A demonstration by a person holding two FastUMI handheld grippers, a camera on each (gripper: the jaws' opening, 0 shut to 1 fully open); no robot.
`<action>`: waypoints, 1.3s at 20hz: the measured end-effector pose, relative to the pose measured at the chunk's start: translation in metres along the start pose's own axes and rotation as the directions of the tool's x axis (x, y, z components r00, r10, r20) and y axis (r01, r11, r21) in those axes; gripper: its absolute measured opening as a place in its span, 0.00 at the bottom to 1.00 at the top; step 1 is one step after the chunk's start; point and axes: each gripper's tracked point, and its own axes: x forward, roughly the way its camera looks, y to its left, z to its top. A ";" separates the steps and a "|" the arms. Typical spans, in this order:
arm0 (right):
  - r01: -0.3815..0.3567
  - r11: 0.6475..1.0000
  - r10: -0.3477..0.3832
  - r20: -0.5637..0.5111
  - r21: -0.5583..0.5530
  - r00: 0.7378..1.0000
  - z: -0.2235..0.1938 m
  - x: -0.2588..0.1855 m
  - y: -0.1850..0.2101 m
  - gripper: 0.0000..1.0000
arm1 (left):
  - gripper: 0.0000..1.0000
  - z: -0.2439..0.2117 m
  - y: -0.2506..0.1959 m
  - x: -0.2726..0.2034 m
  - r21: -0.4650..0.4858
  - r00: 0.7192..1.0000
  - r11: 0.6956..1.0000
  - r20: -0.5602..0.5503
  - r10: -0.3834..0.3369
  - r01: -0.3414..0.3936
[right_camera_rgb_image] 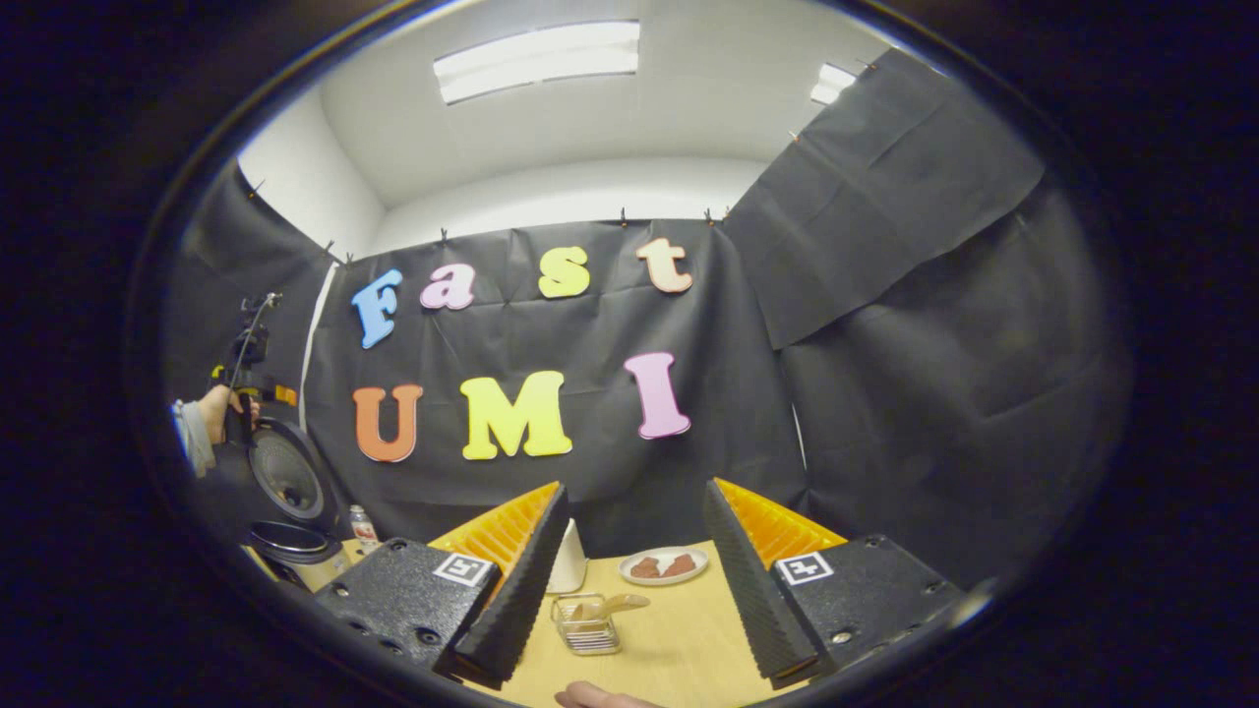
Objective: Close the left gripper, press the button to open the rice cooker; take a wooden spoon from the chopstick holder with the right hand, scoop a spoonful of rice and pour it into the rice cooker, then put the wooden spoon back into the chopstick holder.
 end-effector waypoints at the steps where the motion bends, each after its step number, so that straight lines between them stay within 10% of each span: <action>1: -0.036 0.999 0.036 -0.022 0.004 0.999 -0.001 -0.001 0.006 0.87 | 0.94 -0.006 0.000 0.002 0.018 1.000 1.000 -0.016 0.005 -0.005; 18: -0.103 0.994 0.107 -0.277 0.030 0.955 -0.057 -0.015 0.019 0.90 | 0.99 -0.072 -0.020 -0.091 0.024 0.971 1.000 -0.240 0.008 -0.002; 26: -0.132 0.989 0.146 -0.325 0.064 0.935 -0.072 -0.021 0.041 0.90 | 0.99 -0.153 -0.036 -0.149 -0.023 0.912 0.999 -0.407 -0.052 0.047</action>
